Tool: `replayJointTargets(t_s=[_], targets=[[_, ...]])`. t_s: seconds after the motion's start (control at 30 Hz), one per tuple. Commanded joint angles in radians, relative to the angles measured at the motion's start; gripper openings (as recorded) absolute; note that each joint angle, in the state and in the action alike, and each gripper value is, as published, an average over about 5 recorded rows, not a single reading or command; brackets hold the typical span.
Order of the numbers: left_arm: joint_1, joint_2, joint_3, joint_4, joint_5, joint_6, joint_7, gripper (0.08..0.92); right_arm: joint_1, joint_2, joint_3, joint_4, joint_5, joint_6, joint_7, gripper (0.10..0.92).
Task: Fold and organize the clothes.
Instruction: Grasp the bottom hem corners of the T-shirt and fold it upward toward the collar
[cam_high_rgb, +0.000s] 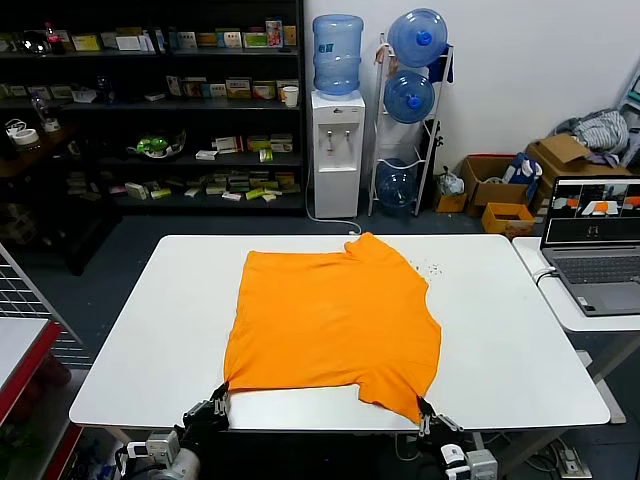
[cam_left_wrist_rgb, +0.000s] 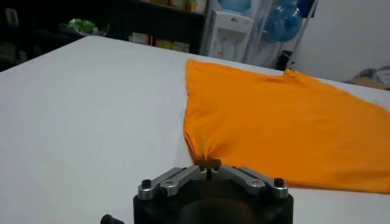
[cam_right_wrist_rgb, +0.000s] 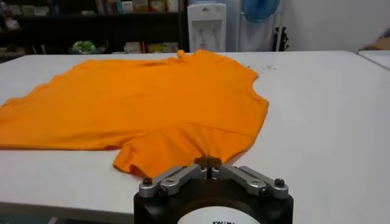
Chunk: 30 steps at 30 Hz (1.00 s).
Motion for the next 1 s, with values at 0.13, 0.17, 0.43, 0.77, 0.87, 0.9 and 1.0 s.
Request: replayJointTargets(t_s=[0.13,0.17,0.43,0.77,0.87,0.9,1.0], targets=[[0.204,0.161,0.009,-0.211,-0.094,0.009,-0.034,0.092,-0.325,-0.134,0.033,0.225,0.048,0.046,0.039,0.124],[0.217,0.167,0.01,-0.219,-0.094,0.009,-0.037,0.092,-0.336,-0.133,0.035,0.233,0.047,0.051,0.042,0.124],[0.18,0.152,0.001,-0.239,-0.091,0.01,-0.069,0.092,-0.204,-0.1,0.039,0.22,0.083,0.058,0.077,0.124],[-0.179,0.108,0.016,-0.08,-0.114,0.028,-0.043,0.092,0.295,-0.064,-0.02,-0.024,0.211,0.006,0.139,0.124],[-0.258,0.108,0.047,-0.008,-0.111,0.03,-0.032,0.092,0.406,-0.067,-0.045,-0.095,0.246,-0.011,0.156,0.124],[-0.279,0.107,0.059,0.016,-0.109,0.03,-0.032,0.092,0.439,-0.069,-0.055,-0.116,0.254,-0.016,0.16,0.124],[-0.339,0.103,0.09,0.089,-0.102,0.03,-0.03,0.092,0.511,-0.075,-0.083,-0.168,0.268,-0.024,0.168,0.124]])
